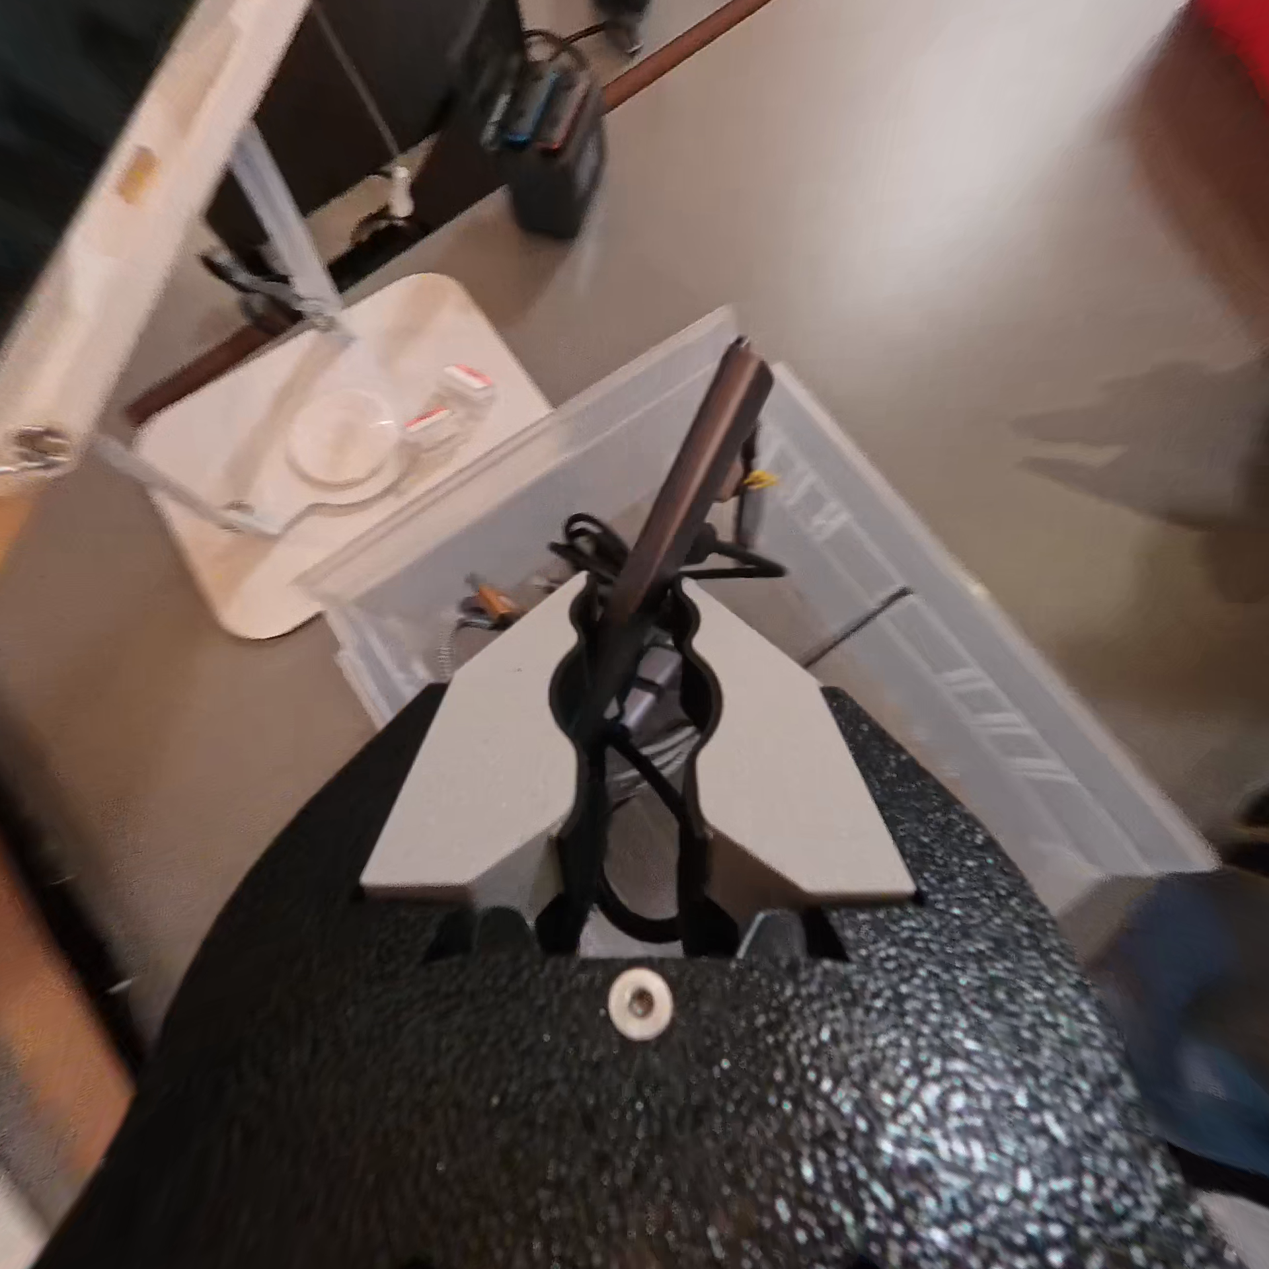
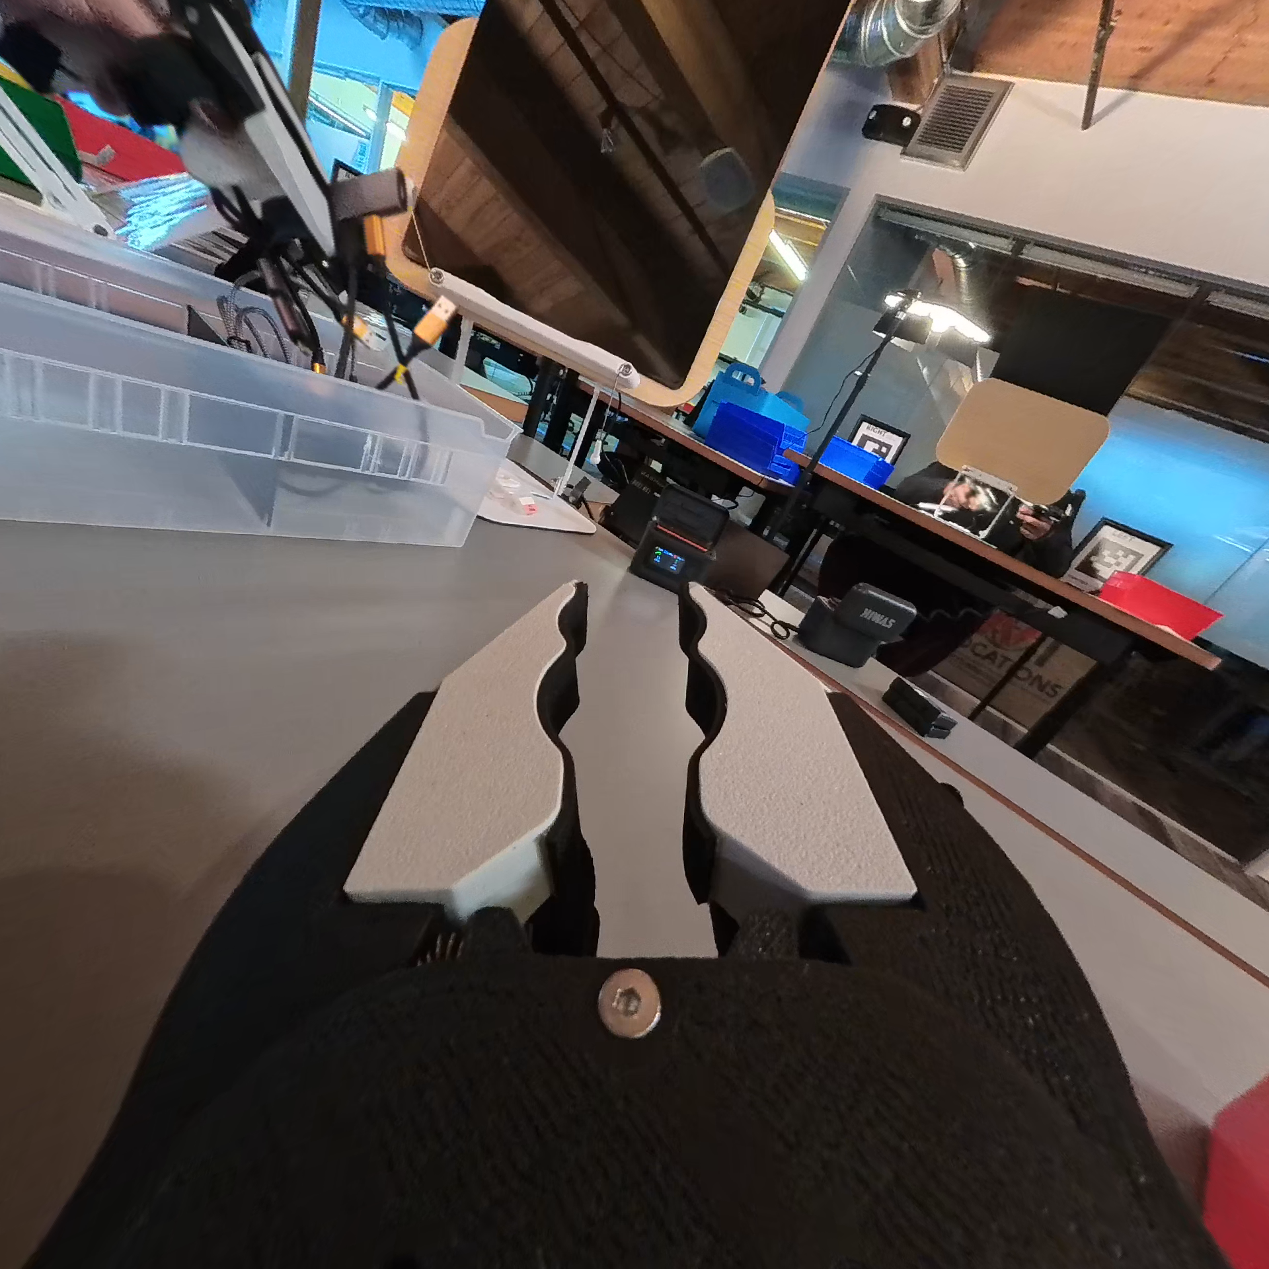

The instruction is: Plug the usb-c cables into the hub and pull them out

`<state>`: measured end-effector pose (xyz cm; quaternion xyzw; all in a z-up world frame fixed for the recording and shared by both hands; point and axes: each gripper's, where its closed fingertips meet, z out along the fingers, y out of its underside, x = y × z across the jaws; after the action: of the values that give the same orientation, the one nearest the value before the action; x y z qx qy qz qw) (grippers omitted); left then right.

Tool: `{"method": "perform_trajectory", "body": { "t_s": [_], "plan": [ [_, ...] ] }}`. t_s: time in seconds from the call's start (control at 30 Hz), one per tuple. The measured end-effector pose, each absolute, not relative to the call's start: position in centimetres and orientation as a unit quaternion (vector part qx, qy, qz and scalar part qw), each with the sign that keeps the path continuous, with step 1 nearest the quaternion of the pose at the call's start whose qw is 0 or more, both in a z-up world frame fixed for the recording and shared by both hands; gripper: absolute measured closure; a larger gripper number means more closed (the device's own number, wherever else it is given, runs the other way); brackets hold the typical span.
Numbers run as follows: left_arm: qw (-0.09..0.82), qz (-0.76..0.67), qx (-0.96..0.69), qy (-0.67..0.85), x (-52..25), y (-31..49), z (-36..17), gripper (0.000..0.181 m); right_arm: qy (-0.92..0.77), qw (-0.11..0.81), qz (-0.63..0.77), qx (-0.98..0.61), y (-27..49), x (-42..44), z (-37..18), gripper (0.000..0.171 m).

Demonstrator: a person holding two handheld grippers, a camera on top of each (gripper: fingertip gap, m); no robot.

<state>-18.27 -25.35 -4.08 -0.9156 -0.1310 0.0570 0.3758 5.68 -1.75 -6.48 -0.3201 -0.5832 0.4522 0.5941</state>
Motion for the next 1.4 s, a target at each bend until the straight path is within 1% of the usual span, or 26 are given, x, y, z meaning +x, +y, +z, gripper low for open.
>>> {"method": "perform_trajectory", "body": {
  "t_s": [0.03,0.1,0.17,0.27,0.43,0.5,0.6,0.77,0.87,0.97,1.07,1.17,1.3,1.37,1.4],
  "plan": [
    [0.386,0.029,-0.912,-0.133,-17.8,-25.2,-4.0,0.164,-0.584,0.594,0.452,-0.32,-1.8,5.6,-6.5,0.146],
    [0.38,0.005,-0.917,-0.119,-17.2,-25.5,-4.4,0.165,-0.584,0.594,0.451,-0.32,-1.8,5.6,-6.5,0.146],
    [0.364,-0.004,-0.927,-0.086,-16.3,-25.7,-4.9,0.172,-0.585,0.593,0.451,-0.322,-1.8,5.4,-6.6,0.146],
    [0.38,0.005,-0.923,-0.061,-15.6,-25.0,-3.7,0.175,-0.586,0.591,0.45,-0.324,-1.7,5.3,-6.7,0.146],
    [0.434,0.121,-0.89,-0.067,-17.4,-24.4,1.7,0.175,-0.588,0.589,0.449,-0.325,-1.8,5.0,-6.8,0.146],
    [0.471,0.148,-0.866,-0.076,-17.8,-24.1,4.2,0.175,-0.589,0.588,0.449,-0.325,-1.9,4.9,-6.8,0.146],
    [0.529,0.147,-0.831,-0.091,-17.8,-23.7,7.6,0.175,-0.588,0.588,0.45,-0.324,-1.9,4.9,-6.8,0.146],
    [0.615,0.198,-0.756,-0.099,-18.2,-23.9,13.2,0.175,-0.587,0.59,0.451,-0.321,-2.0,4.8,-6.6,0.146],
    [0.663,0.137,-0.734,-0.052,-15.0,-22.2,15.2,0.175,-0.584,0.593,0.452,-0.32,-2.1,4.8,-6.4,0.146],
    [0.682,0.08,-0.726,-0.039,-11.6,-19.5,15.3,0.175,-0.576,0.603,0.453,-0.315,-2.0,5.0,-5.9,0.146],
    [0.699,0.054,-0.712,-0.035,-7.8,-16.7,14.3,0.175,-0.565,0.612,0.456,-0.312,-1.9,5.3,-5.3,0.146],
    [0.701,0.04,-0.712,-0.025,-3.8,-14.0,11.8,0.175,-0.536,0.633,0.467,-0.306,-1.4,6.1,-3.7,0.146],
    [0.714,0.013,-0.699,-0.032,1.7,-10.8,8.5,0.175,-0.485,0.656,0.5,-0.289,-0.8,8.8,0.3,0.146],
    [0.727,0.005,-0.686,-0.029,3.8,-8.8,7.1,0.175,-0.478,0.654,0.519,-0.271,-1.0,10.1,1.9,0.146],
    [0.731,-0.005,-0.682,-0.026,4.6,-7.8,6.2,0.175,-0.485,0.639,0.536,-0.264,-1.5,10.5,2.4,0.148]
  ]
}}
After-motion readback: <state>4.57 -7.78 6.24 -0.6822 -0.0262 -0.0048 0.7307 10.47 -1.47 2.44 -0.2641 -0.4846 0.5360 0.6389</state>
